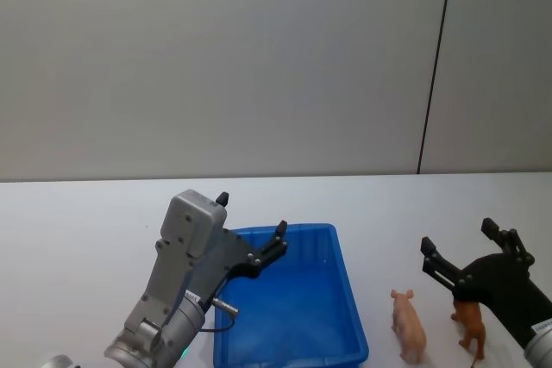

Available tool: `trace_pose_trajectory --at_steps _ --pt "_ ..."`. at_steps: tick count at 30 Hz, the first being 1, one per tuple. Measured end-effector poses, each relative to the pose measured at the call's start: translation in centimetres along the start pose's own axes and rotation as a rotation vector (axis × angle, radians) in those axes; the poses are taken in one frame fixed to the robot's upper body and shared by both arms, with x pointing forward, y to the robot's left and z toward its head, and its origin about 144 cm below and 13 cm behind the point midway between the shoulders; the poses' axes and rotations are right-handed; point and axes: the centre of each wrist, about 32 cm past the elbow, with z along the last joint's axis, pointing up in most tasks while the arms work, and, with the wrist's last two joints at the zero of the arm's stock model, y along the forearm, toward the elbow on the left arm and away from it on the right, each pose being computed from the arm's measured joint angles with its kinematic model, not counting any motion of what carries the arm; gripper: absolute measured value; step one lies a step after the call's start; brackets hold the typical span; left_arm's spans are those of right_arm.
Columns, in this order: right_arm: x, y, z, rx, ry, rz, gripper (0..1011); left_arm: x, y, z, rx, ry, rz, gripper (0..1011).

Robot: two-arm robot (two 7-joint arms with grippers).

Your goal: Pick up the two dolls from the table and place them into the box.

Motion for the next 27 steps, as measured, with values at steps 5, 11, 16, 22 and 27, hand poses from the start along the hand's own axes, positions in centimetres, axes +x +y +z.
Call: trace_pose_trajectory --at_steps 5,11,16,22,27 --pt "0.0 0.0 0.0 0.0 0.0 0.0 1001 0.0 0.0 0.0 0.0 0.0 0.0 1002" --pt "0.0 0.0 0.0 0.0 0.0 0.0 1001 0.0 0.0 0.0 0.0 0.0 0.0 1002" --pt "0.0 0.0 0.0 0.0 0.0 0.0 1001 0.0 0.0 0.0 0.0 0.0 0.0 1002" --pt "0.06 0.0 -0.02 -0.002 0.0 -0.001 1001 0.0 0.0 0.0 0.0 0.0 0.0 1002" --pt "0.42 -0.06 -0.15 -0.016 0.002 0.0 1001 0.0 0.0 0.0 0.0 0.0 0.0 1002"
